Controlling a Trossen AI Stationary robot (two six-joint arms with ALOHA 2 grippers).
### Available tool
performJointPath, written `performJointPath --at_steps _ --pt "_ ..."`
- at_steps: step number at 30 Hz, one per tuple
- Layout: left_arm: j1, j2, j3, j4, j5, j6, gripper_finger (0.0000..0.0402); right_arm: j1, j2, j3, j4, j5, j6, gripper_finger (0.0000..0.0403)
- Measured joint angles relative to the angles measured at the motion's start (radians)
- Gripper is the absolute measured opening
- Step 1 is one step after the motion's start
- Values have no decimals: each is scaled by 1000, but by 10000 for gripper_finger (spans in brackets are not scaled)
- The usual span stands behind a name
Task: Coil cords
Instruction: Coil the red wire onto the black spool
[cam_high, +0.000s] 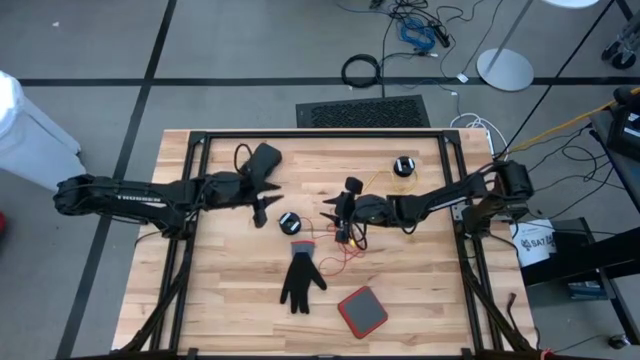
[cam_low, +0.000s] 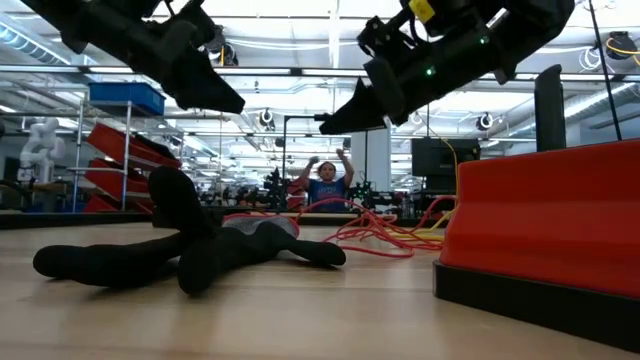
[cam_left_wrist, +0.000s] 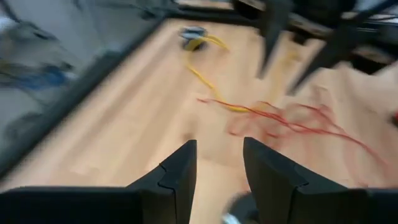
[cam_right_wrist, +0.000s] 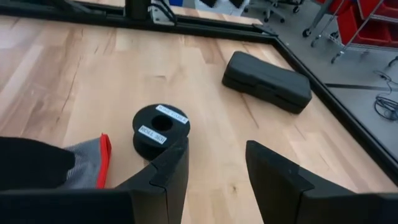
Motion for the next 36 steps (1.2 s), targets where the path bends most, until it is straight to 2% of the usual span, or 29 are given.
performJointPath --at_steps 5,10,17,21,28,36 --pt "-19 0 0 -33 152 -33 140 0 15 0 -3 0 0 146" --pt "-86 0 0 98 183 44 140 0 13 0 2 0 0 146" --pt "-159 0 0 396 -9 257 140 0 12 0 2 0 0 146" --pt "-162 0 50 425 -56 317 140 0 12 0 1 0 0 146" --pt "-164 0 199 293 -103 378 140 0 12 0 1 0 0 146" --pt "-164 0 350 -150 -314 392 140 0 11 0 1 0 0 146"
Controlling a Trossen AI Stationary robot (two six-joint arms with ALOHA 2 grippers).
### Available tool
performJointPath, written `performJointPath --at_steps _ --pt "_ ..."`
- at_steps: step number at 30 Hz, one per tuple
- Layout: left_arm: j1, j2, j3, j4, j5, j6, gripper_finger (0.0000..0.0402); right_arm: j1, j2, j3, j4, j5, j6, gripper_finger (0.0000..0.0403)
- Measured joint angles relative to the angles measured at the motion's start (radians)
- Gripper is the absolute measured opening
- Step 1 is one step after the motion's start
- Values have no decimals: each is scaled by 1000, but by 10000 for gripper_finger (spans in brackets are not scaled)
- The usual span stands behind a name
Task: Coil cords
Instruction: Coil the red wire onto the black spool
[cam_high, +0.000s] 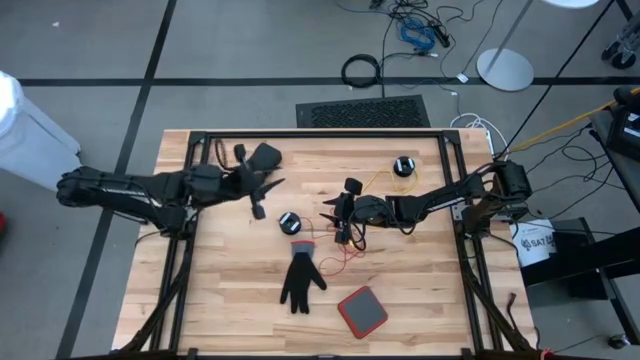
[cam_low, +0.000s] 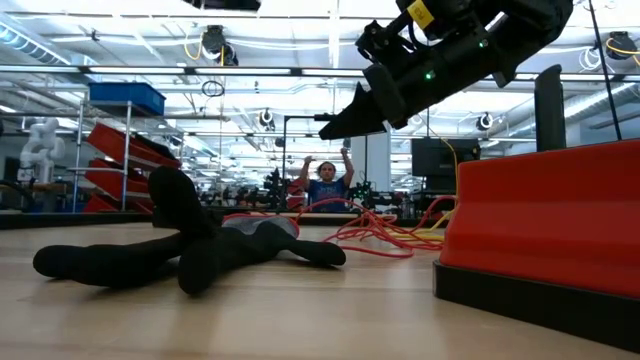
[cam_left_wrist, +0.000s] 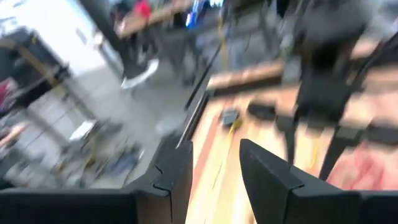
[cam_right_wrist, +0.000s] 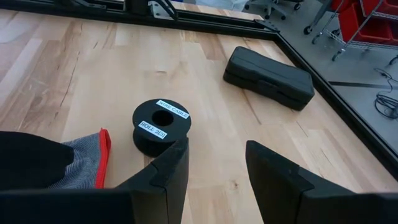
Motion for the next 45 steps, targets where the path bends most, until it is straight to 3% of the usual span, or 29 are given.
performJointPath --at_steps 5,12,20,26,33,40,45 --pt "1 0 15 -266 -58 -92 140 0 0 0 0 0 0 146" --pt "1 6 -10 -536 -24 -303 140 0 0 0 0 0 0 146" --pt "-7 12 -143 -521 144 -445 140 0 0 0 -1 0 0 146" --pt "-34 13 -291 -271 165 -448 140 0 0 0 -1 0 0 146" --pt "-61 30 -470 353 201 -318 140 0 0 1 -1 0 0 146" --pt "-60 71 -489 829 288 -184 140 0 0 1 0 0 0 146" --pt "-56 70 -461 1018 289 -90 140 0 0 1 0 0 0 146"
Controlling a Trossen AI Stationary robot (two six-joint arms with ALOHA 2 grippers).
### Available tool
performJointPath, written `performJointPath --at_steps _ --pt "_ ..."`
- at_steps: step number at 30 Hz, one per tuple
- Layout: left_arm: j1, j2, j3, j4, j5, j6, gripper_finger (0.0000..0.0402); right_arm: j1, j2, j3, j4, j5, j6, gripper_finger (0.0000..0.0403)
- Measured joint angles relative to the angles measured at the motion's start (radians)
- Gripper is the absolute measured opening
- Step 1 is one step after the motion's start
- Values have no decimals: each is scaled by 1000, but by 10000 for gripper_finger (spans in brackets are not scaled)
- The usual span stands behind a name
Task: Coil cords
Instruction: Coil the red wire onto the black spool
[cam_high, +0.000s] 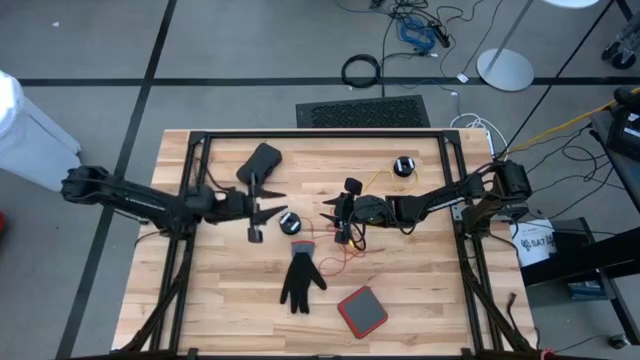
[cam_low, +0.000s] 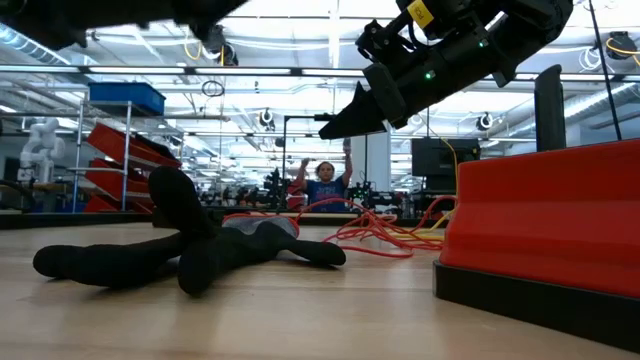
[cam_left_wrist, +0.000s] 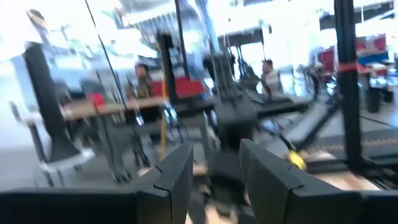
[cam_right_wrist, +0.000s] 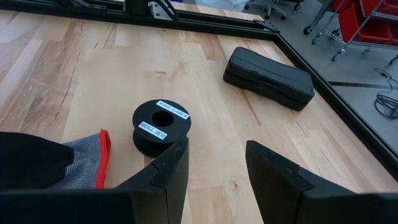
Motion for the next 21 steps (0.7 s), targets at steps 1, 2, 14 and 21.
performJointPath --at_steps 1,2,14,21 --pt "0 -3 13 4 -2 34 140 0 0 0 0 0 0 146" --pt "0 -4 30 1 -4 72 140 0 0 0 0 0 0 146" --pt "67 8 225 -214 -752 440 140 0 0 0 0 0 0 146" --pt "177 7 247 -208 -894 605 140 0 0 0 0 0 0 146"
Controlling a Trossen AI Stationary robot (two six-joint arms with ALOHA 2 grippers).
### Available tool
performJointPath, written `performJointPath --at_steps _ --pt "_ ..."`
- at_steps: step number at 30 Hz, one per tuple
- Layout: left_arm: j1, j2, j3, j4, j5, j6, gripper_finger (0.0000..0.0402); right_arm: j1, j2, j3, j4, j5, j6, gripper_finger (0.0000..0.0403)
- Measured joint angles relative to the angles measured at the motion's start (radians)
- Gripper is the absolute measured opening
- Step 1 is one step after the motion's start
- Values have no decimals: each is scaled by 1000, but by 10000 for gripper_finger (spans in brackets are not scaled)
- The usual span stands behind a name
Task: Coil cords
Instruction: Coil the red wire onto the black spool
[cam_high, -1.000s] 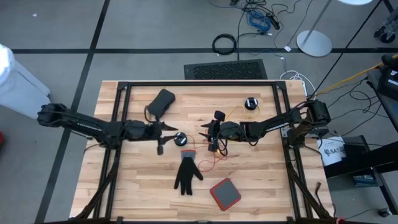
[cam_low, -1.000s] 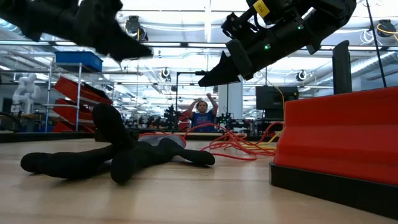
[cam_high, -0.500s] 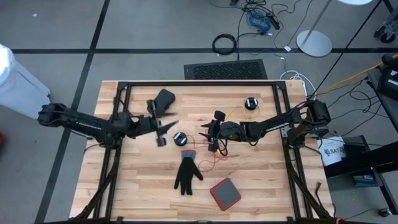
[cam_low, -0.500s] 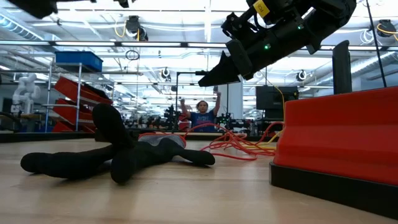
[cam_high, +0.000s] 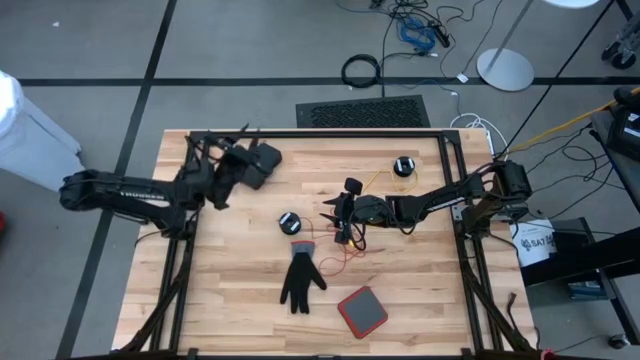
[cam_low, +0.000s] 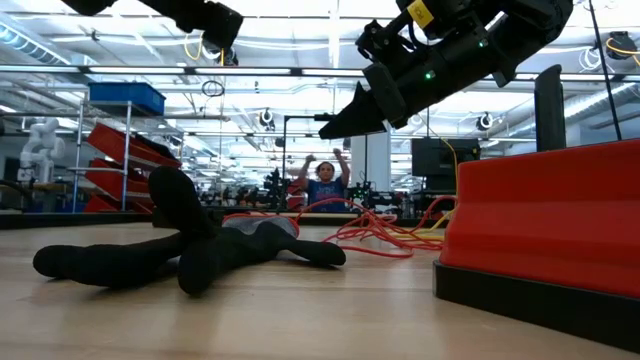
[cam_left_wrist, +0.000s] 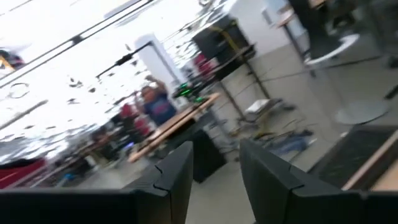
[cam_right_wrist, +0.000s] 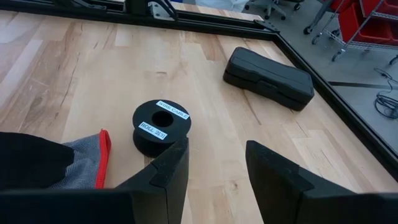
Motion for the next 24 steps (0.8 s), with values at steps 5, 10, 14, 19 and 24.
performJointPath --at_steps 5,10,14,19,24 --pt "60 0 16 3 50 3 140 0 0 0 0 0 0 146" --pt "99 0 16 -7 233 -112 140 0 0 0 0 0 0 146" --pt "130 0 16 -107 426 -299 140 0 0 0 0 0 0 146" --pt "191 -1 16 -333 802 -545 140 0 0 0 0 0 0 146" --pt "225 0 16 -569 1078 -643 140 0 0 0 1 0 0 146"
